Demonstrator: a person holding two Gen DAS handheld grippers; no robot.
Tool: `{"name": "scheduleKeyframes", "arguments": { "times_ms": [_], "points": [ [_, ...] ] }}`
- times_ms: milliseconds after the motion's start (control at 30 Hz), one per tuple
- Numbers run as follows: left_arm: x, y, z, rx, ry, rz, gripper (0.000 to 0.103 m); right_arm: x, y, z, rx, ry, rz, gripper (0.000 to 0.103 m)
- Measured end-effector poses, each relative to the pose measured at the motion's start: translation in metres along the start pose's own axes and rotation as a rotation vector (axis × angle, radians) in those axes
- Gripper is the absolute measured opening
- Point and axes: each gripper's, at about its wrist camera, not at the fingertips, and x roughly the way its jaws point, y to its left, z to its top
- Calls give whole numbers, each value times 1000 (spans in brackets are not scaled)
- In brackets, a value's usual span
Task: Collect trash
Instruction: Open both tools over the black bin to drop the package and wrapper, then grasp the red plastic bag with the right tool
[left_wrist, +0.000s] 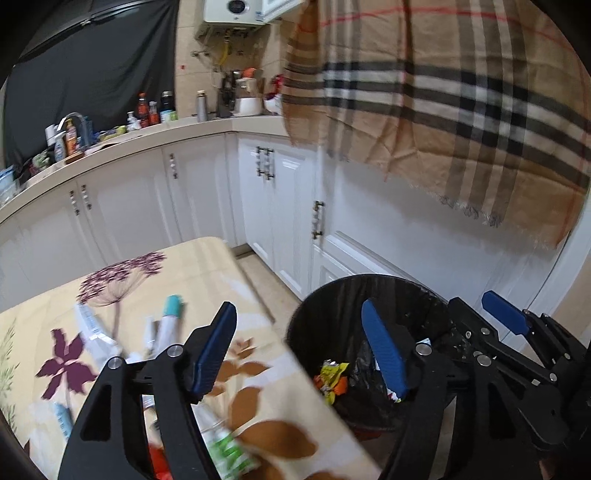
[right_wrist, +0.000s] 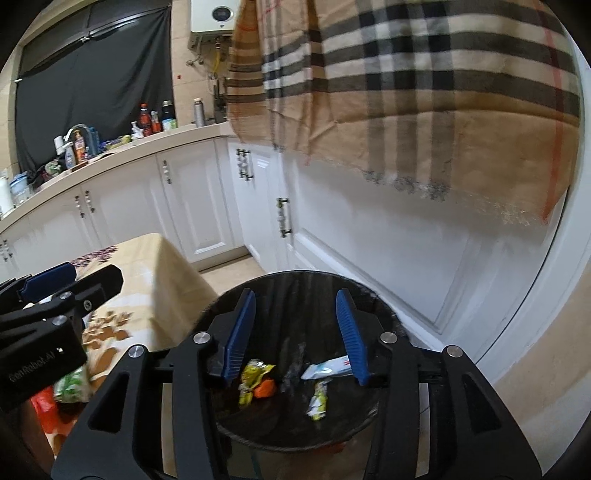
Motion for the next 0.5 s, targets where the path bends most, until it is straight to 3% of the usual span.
{"name": "scheduleKeyframes", "arguments": {
  "times_ms": [500],
  "points": [
    [-96,122,-51,-163,-13,215,75,-56,109,-21,-120,20,233,46]
  ]
}}
